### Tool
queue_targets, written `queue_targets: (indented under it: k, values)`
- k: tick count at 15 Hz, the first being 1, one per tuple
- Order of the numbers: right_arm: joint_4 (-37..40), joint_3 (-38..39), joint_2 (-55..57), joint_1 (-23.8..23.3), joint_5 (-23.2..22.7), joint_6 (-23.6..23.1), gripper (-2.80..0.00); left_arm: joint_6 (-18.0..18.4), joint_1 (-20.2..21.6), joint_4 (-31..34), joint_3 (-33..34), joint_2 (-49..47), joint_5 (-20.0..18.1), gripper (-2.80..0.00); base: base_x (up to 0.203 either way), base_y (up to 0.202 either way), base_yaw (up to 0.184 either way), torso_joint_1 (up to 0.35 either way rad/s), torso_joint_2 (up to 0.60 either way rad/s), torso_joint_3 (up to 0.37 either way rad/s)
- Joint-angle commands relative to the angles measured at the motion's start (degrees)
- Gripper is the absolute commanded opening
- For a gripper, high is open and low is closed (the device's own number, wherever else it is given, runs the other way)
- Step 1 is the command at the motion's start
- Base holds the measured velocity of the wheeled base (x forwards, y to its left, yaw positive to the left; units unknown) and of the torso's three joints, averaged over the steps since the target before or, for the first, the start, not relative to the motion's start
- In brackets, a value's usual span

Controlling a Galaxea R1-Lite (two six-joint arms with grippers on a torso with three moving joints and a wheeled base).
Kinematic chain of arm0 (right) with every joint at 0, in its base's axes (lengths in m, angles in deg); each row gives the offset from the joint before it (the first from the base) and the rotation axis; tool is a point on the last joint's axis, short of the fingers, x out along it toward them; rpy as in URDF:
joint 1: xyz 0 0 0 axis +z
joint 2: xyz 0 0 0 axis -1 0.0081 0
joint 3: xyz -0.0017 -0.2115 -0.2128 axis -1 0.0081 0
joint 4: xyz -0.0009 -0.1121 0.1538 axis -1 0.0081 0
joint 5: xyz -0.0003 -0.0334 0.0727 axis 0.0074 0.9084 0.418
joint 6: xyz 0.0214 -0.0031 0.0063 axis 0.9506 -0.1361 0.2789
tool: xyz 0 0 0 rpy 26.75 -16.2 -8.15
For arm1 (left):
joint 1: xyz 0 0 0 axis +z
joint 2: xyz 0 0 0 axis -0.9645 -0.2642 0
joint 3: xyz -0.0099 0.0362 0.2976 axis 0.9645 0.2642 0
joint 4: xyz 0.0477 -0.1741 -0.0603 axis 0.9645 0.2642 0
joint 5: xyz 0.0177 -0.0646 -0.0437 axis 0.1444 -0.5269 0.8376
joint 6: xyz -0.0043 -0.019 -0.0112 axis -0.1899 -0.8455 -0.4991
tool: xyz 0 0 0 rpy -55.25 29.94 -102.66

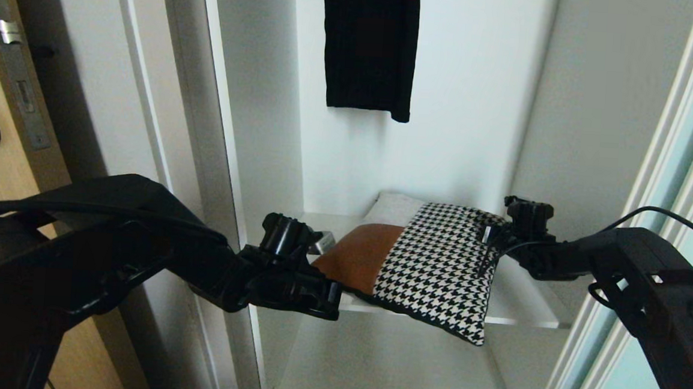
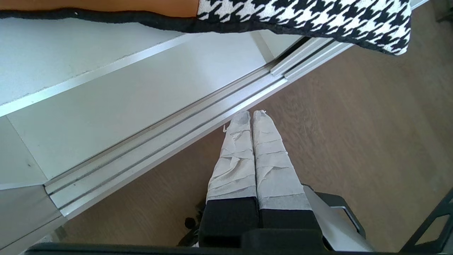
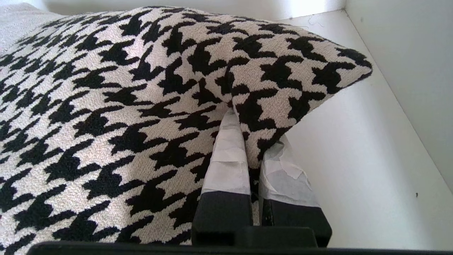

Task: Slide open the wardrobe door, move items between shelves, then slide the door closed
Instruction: Place the pillow on the higher shelf

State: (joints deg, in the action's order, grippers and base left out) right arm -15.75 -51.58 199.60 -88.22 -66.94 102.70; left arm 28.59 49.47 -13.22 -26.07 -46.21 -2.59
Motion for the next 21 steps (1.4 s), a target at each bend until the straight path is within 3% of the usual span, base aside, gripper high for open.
queue_targets:
  k: [1, 2, 8, 13, 16, 21]
  values:
    - [-0.29, 0.93, -0.35, 0.09, 0.00, 0.25, -2.80, -0.28, 0.07, -0.12, -0.45, -0.04, -0.14, -2.80, 0.000, 0.000, 0.000, 0.000, 0.00, 0.000]
    - [0.03, 0.98, -0.61, 0.09, 0.00, 0.17, 0.00, -0.32, 0.07, -0.17, -0.53, -0.06, -0.14, -2.80, 0.000, 0.000, 0.000, 0.000, 0.00, 0.000]
    - [-3.99, 3.18, -3.55, -1.37, 0.05, 0.77, 0.00, 0.18, 0.25, -0.47, -0.62, -1.05, 0.01, -2.80, 0.000, 0.000, 0.000, 0.000, 0.00, 0.000]
    - [-7.07, 12.11, -10.33, -3.52, -1.21, 0.51, 0.00, 0.51, 0.51, -0.77, -2.92, -3.78, 1.37, -2.80, 0.000, 0.000, 0.000, 0.000, 0.00, 0.000]
    - [-7.21, 19.45, -14.46, -2.74, -3.22, 0.64, 0.00, 0.41, 0.64, -0.82, -5.16, -5.51, 4.57, -2.80, 0.000, 0.000, 0.000, 0.000, 0.00, 0.000]
    - [-3.47, 35.02, -26.67, 2.33, -9.39, 2.15, 0.00, -0.01, 3.33, -0.91, -7.48, -6.34, 4.55, -2.80, 0.000, 0.000, 0.000, 0.000, 0.00, 0.000]
